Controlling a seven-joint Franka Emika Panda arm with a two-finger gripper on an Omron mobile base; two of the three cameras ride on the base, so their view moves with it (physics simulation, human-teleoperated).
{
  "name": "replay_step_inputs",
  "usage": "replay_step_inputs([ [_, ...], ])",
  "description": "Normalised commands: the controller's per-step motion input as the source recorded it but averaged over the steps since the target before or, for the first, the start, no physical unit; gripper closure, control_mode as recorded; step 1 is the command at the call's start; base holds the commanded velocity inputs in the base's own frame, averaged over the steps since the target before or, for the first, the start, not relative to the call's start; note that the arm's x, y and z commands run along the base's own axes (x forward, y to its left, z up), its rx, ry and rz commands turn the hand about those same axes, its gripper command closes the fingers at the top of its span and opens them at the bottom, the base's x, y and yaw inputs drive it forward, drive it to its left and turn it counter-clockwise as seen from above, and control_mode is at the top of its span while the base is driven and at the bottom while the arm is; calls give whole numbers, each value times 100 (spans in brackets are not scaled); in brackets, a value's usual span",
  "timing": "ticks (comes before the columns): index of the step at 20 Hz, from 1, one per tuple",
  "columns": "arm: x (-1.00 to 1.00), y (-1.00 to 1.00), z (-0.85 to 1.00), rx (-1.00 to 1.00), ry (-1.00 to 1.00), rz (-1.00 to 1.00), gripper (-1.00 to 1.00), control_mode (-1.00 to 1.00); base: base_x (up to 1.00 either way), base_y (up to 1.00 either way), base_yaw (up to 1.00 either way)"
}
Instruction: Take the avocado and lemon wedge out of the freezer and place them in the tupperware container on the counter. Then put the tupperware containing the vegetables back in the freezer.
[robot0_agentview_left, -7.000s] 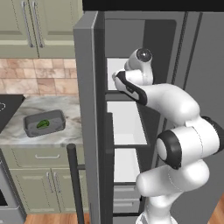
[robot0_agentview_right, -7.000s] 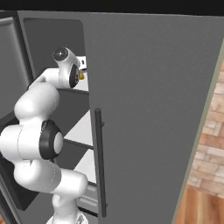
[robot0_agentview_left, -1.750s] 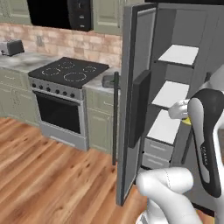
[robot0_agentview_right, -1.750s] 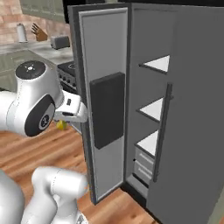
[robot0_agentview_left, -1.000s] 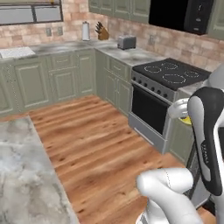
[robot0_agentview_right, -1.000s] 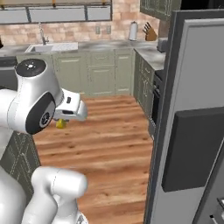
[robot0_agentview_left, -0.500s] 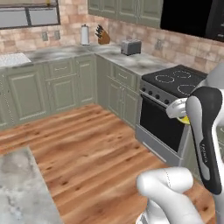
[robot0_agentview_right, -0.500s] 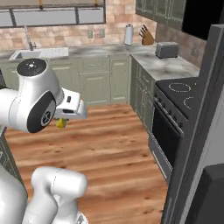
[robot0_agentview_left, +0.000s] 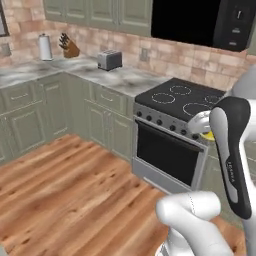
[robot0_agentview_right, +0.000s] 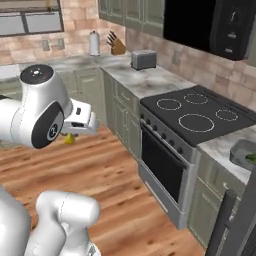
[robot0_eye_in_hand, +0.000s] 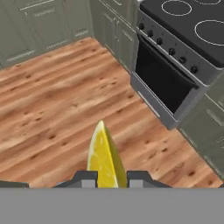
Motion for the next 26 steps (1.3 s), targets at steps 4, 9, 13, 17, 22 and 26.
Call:
replay_step_inputs([
  [4,0,0,0,0,0,0,100,100,29,-4,-66],
  [9,0,0,0,0,0,0,100,100,27,-1,-67],
  [13,0,0,0,0,0,0,100,100,43,0,-62],
  [17,0,0,0,0,0,0,100,100,57,0,-58],
  [22,0,0,0,0,0,0,100,100,71,13,-55],
  [26,0,0,0,0,0,0,100,100,87,23,-49],
])
